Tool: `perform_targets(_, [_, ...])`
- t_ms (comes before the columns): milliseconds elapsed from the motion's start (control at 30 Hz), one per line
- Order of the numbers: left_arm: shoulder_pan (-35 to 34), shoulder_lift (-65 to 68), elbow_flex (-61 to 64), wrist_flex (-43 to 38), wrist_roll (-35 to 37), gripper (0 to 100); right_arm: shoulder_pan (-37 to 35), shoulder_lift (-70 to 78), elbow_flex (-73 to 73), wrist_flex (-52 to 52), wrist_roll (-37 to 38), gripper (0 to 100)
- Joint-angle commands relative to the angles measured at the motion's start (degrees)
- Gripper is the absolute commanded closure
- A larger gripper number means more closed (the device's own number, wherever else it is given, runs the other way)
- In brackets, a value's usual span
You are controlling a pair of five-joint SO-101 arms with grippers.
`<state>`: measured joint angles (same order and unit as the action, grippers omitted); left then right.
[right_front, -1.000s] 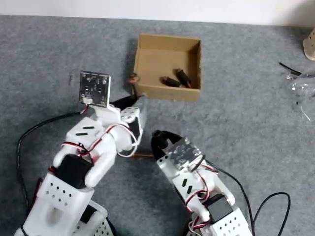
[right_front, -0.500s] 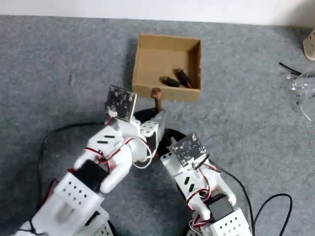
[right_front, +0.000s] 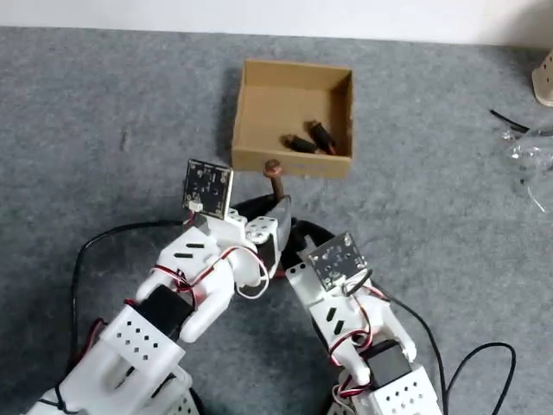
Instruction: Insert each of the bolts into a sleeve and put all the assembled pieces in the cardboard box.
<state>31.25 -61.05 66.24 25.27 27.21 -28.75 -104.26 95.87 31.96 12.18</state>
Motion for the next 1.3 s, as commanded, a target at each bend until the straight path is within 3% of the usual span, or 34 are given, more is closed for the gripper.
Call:
perform_targets(0, [1.8,-3.3,-3.38,-0.88,0.53,100,0.4,-1.19,1.98,-3.12,-0.44,99.5])
perform_targets(467, [7.69,-8.57,1.1,1.58,1.93,100,1.71,-1.19,3.03,-5.41,-0.44,99.5])
perform_targets(767, [0.66,-9.36,0.4,0.09,2.02,100,1.63,-1.19,3.47,-5.49,-0.44,99.5])
perform_targets(1267, [0.4,-16.13,3.3,0.0,1.76,100,1.63,-1.19,3.56,-5.49,-0.44,99.5])
